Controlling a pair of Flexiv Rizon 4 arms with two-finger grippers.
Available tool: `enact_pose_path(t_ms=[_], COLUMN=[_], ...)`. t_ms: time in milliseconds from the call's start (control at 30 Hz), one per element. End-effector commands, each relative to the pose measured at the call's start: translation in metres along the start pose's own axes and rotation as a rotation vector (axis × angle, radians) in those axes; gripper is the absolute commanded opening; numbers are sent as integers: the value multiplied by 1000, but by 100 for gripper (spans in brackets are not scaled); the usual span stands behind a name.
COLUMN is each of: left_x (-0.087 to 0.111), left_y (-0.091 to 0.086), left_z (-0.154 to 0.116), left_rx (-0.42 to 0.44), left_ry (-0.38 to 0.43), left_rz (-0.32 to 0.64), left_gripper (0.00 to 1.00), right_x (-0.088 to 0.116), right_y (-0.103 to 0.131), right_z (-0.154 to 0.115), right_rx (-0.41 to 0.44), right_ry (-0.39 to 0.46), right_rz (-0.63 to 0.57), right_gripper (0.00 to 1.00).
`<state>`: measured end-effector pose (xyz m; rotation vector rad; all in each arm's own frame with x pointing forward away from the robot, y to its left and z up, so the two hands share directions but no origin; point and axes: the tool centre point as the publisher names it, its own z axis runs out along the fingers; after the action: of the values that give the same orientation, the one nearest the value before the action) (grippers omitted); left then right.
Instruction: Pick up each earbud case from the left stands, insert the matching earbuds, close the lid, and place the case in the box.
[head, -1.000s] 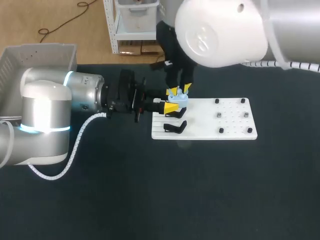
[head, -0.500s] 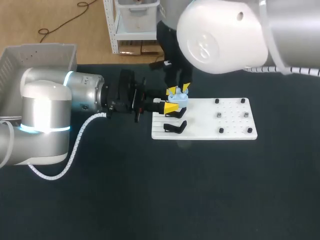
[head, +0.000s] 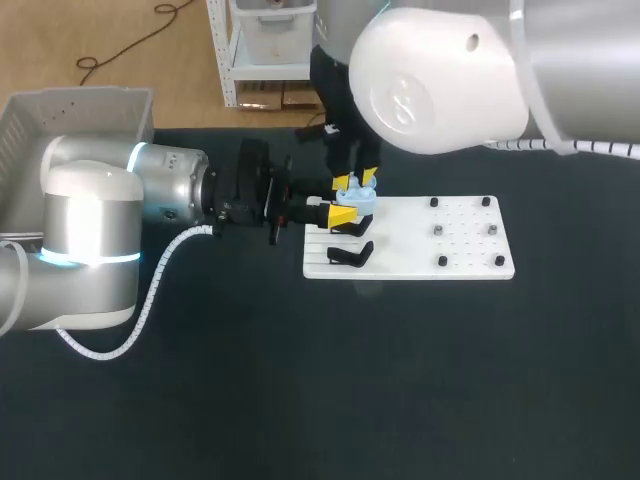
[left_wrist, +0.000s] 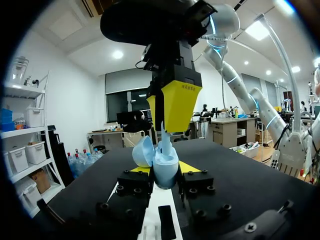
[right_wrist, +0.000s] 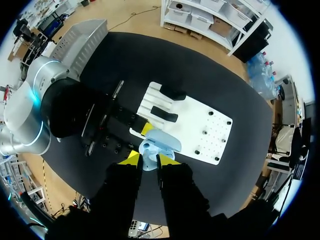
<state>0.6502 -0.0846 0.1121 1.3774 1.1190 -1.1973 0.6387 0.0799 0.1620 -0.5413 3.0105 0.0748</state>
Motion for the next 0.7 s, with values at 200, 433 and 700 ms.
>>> enact_pose_path(t_ms=[200,433,700], left_x=[1,1,1], left_y=[0,0,0], left_z=[0,0,0], left_rx=[-1,-1,-1], left_ry=[-1,-1,-1], left_rz=[1,1,1], left_gripper=[0,0,0], right_x=[-3,-4,-4], right_y=[1,0,-2], right_z=[4,6,9], right_rx=[4,7,11], right_ry=[11,14,18], right_rz=[0,6,13], right_gripper=[0,0,0])
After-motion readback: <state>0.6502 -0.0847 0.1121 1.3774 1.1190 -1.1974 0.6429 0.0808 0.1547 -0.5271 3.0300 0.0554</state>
